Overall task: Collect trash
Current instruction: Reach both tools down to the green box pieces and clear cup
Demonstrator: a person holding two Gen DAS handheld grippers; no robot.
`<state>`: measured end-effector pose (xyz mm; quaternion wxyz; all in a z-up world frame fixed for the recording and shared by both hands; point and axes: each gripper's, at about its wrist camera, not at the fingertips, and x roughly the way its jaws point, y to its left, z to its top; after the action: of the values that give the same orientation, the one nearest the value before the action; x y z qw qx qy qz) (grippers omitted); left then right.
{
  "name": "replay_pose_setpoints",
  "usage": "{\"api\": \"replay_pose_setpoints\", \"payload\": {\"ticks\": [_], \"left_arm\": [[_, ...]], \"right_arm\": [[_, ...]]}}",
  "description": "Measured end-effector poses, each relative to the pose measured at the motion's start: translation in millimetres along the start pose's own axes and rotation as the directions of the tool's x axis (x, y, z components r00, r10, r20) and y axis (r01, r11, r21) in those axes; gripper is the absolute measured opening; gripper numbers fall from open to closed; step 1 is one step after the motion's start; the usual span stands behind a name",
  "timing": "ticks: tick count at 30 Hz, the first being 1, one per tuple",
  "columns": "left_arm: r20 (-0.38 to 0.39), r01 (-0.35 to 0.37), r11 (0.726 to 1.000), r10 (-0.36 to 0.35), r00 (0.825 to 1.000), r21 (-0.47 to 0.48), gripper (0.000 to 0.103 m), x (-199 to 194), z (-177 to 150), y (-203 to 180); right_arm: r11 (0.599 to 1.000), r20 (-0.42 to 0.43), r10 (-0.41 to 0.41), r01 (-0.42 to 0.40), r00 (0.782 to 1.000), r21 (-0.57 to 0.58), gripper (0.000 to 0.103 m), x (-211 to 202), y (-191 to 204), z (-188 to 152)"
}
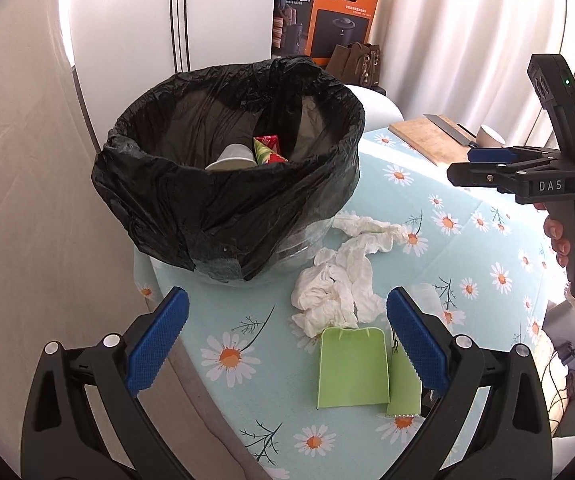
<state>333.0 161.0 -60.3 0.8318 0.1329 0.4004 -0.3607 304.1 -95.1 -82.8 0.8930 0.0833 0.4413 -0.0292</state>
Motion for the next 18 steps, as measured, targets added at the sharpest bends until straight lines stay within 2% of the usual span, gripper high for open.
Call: {"api": "replay_pose_setpoints", "payload": {"ticks": [6,9,13,18], "left_arm": [[-0.056,0.022,1.000,-0.023,0.998,-0.003,0.097,24,-25,-5],[-0.100,0.056,0.998,-0.057,0.993,-0.009,0.097,39,-38,-11],[-0.118,0.084,0.996,-0.083,0.989,0.004,0.097,56,-54,-21],[-0.142,0.098,0.995,-0.097,0.985,0.003,0.097,70,-62,-29]], "right_arm": [[0.998,-0.122,-0.007,0.015,0.992,0.065,0.091,23,-7,-30],[0.994,-0.185,0.006,0.014,0.983,0.107,0.091,34,-11,-47],[0.973,-0.245,0.098,-0.041,0.965,0.227,0.091,49,-21,-71],[0.913,-0.268,0.234,-0.116,0.935,0.392,0.091,60,-32,-90]]}}
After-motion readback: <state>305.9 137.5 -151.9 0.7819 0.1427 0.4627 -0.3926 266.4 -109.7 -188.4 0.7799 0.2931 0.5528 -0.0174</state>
